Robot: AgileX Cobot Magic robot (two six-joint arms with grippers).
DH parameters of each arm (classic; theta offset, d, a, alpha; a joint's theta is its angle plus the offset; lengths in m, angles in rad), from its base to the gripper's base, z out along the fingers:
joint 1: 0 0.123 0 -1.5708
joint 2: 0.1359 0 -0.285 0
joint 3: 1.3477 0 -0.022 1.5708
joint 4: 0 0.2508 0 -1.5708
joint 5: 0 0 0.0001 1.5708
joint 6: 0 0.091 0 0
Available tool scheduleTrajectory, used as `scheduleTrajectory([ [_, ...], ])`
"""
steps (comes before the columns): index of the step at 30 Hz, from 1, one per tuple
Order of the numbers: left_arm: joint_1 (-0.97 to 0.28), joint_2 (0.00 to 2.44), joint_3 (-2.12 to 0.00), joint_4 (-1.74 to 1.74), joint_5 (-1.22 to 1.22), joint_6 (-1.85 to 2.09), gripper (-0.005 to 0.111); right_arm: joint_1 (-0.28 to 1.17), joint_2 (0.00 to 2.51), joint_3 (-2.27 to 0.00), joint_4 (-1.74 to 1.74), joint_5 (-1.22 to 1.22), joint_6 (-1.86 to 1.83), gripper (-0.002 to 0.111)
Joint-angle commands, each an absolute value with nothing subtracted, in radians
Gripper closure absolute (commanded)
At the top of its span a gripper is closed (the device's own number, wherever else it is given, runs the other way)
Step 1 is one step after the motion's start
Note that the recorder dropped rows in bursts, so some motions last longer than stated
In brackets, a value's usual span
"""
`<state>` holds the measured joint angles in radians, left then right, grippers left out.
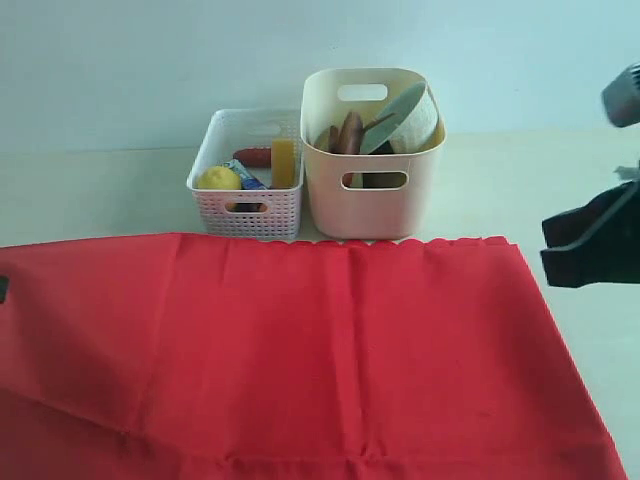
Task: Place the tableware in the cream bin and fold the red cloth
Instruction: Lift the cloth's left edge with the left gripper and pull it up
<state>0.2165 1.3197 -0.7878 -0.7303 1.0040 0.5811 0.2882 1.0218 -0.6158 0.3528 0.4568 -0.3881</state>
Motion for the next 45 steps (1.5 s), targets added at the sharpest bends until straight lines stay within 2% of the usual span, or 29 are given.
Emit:
scheduleTrajectory([
  [1, 0.219, 1.309, -0.805, -0.834, 1.038, 0.636, 0.107, 0.290, 1.178, -0.645, 0.295, 0.483, -0.396, 0.108],
  [12, 0.215, 1.309, -0.805, -1.007, 1.068, 0.736, 0.107, 0.290, 1.540, -0.738, 0.222, 0.610, -0.322, 0.108],
  [21, 0.073, 1.315, -0.828, -1.050, 1.076, 0.805, 0.107, 0.290, 1.679, -0.738, 0.217, 0.606, -0.285, 0.108],
  [31, 0.023, 1.315, -0.828, -1.092, 1.096, 0.805, 0.107, 0.290, 1.709, -0.740, 0.172, 0.606, -0.222, 0.108],
  [36, -0.092, 1.316, -0.887, -1.110, 1.097, 0.775, 0.107, 0.290, 1.757, -0.740, 0.172, 0.600, -0.188, 0.108],
  [45, -0.440, 1.447, -1.150, -1.131, 0.957, 0.651, 0.107, 0.290, 1.848, -0.740, 0.233, 0.553, -0.173, 0.108],
])
